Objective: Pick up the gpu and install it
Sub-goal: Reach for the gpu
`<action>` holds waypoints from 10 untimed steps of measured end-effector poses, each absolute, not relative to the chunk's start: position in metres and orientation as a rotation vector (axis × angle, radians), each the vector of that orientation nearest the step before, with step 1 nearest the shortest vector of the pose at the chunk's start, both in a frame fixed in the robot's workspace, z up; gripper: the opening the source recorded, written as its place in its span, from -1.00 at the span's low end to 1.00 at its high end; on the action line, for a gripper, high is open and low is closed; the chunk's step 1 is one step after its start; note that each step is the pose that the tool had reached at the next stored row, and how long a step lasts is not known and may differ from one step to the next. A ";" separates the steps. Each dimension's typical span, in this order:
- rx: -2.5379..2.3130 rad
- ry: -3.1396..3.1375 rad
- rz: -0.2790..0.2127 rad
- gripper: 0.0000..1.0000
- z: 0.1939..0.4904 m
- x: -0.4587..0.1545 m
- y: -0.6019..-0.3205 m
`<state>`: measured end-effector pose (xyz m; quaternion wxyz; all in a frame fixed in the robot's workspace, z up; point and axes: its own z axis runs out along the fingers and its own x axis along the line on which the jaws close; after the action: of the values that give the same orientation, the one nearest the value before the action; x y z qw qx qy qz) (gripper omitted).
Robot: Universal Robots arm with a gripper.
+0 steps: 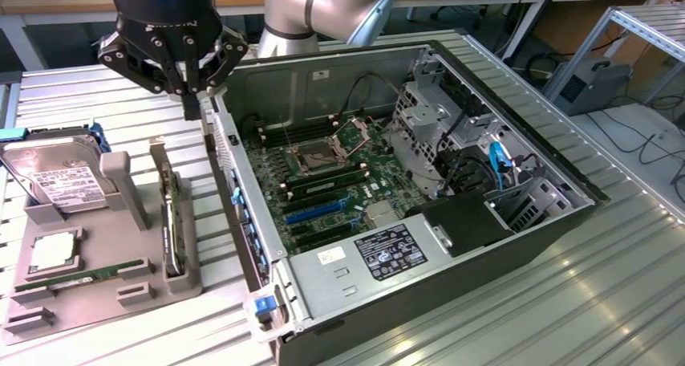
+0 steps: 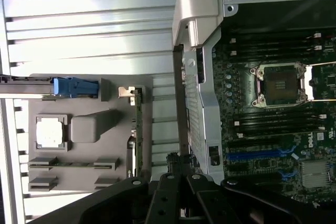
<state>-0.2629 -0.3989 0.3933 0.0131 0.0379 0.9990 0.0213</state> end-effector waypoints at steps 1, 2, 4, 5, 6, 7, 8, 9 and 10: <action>0.118 3.112 0.066 -0.79 0.393 -0.263 -0.399; 0.118 3.112 0.066 -0.79 0.393 -0.264 -0.399; 0.118 3.112 0.066 -0.79 0.393 -0.265 -0.399; 0.118 3.112 0.066 -0.79 0.393 -0.265 -0.399; 0.118 3.112 0.066 -0.79 0.393 -0.265 -0.399; 0.118 3.112 0.066 -0.79 0.393 -0.266 -0.399; 0.118 3.112 0.066 -0.79 0.393 -0.266 -0.399; 0.118 3.112 0.066 -0.79 0.393 -0.266 -0.399; 0.118 3.113 0.066 -0.79 0.393 -0.267 -0.399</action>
<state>-0.2668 -0.3989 0.3933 0.0131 0.0379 0.9990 0.0213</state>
